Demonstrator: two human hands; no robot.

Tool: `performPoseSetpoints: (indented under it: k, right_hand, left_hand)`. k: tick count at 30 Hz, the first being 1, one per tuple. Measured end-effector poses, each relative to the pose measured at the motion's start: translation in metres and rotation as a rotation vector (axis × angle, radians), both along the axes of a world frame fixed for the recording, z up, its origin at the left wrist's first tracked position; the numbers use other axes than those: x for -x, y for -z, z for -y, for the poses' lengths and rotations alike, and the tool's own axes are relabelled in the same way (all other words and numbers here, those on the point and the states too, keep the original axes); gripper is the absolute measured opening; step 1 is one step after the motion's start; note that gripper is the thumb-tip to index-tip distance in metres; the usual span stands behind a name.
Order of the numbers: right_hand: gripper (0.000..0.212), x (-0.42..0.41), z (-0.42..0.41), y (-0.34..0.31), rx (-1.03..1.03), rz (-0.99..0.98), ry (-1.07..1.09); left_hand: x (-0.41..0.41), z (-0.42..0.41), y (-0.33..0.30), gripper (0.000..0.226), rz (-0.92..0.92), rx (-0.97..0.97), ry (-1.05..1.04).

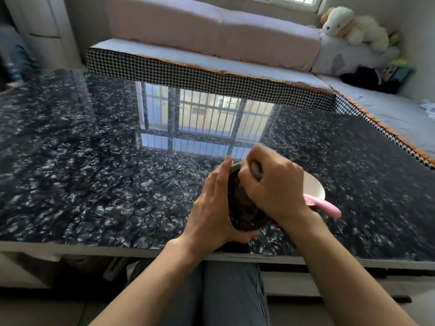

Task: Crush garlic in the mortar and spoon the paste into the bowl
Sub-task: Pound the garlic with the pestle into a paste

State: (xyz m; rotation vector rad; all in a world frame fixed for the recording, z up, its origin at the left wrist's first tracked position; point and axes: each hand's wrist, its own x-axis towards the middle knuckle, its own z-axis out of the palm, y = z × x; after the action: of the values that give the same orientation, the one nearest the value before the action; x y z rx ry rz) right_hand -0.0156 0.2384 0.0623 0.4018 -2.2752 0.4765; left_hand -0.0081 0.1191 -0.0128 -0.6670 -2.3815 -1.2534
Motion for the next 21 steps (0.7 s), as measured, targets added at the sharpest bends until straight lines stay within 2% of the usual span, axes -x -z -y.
performPoseSetpoints:
  k: [3,4,9,14,18,21]
  right_hand:
    - [0.013,0.000,-0.005,-0.018,0.214,-0.093,0.029]
    - [0.014,-0.001,-0.002,-0.016,0.230,-0.095,0.026]
    - [0.021,-0.002,0.009,0.014,0.001,-0.001,-0.012]
    - [0.017,0.001,0.004,-0.009,0.226,-0.130,-0.009]
    - [0.021,0.001,0.019,0.016,0.045,-0.009,-0.026]
    - [0.019,0.004,0.006,0.001,0.088,-0.053,0.001]
  left_hand:
    - [0.002,-0.001,-0.001,0.130,0.039,-0.004,-0.002]
    - [0.002,-0.001,-0.001,0.130,0.043,-0.011,-0.002]
    - [0.001,0.005,0.000,0.122,0.058,-0.083,-0.007]
    - [0.003,0.002,0.000,0.131,0.104,-0.072,-0.021]
    - [0.005,0.004,0.002,0.127,0.110,-0.107,-0.025]
    - [0.003,0.003,0.001,0.127,0.096,-0.087,-0.036]
